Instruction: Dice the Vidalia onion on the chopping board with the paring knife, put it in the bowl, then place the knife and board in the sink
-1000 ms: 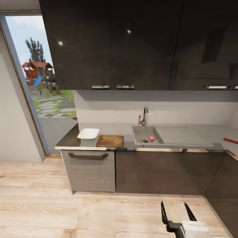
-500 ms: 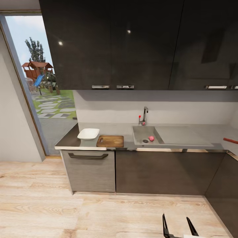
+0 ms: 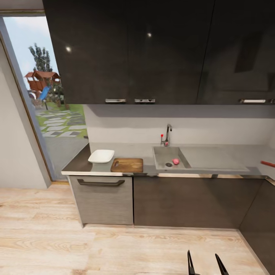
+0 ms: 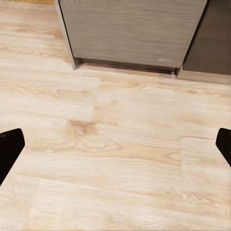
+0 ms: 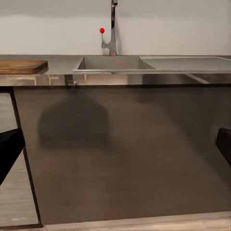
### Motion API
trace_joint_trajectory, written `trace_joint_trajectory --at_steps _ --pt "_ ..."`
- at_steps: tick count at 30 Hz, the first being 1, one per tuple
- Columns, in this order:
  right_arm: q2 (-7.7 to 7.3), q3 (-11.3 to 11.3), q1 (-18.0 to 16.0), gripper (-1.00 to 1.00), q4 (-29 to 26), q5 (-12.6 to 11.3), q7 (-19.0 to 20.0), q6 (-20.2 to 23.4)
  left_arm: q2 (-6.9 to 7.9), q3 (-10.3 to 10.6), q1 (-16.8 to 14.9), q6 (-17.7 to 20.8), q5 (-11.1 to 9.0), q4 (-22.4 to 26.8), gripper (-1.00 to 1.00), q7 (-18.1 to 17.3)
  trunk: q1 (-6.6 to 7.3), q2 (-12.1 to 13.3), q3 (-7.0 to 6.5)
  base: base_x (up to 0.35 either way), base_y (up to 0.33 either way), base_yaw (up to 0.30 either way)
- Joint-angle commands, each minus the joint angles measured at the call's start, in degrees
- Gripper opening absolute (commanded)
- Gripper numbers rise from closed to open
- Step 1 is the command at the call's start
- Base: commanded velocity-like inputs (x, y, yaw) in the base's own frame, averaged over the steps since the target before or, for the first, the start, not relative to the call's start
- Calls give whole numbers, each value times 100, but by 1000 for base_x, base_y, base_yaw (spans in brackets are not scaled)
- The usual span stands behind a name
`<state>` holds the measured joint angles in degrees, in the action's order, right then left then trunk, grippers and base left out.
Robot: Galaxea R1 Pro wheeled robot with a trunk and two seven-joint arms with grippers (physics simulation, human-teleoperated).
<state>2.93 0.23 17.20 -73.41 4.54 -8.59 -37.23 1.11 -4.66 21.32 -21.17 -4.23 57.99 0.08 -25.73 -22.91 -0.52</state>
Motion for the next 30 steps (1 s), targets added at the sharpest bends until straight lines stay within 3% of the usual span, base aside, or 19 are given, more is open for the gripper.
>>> trace_joint_trajectory --at_steps 1,17,30 --pt "0 3 3 100 0 48 -47 0 3 9 3 -10 -43 2 100 1 -5 -1 -2 285 0 0" --pt "-6 3 3 100 27 47 -45 -3 3 9 3 -10 -43 8 100 1 -5 -1 -2 312 41 0" --pt "-10 3 3 100 223 47 -24 -3 11 9 3 -10 -43 7 100 1 -5 -1 -2 225 203 0"
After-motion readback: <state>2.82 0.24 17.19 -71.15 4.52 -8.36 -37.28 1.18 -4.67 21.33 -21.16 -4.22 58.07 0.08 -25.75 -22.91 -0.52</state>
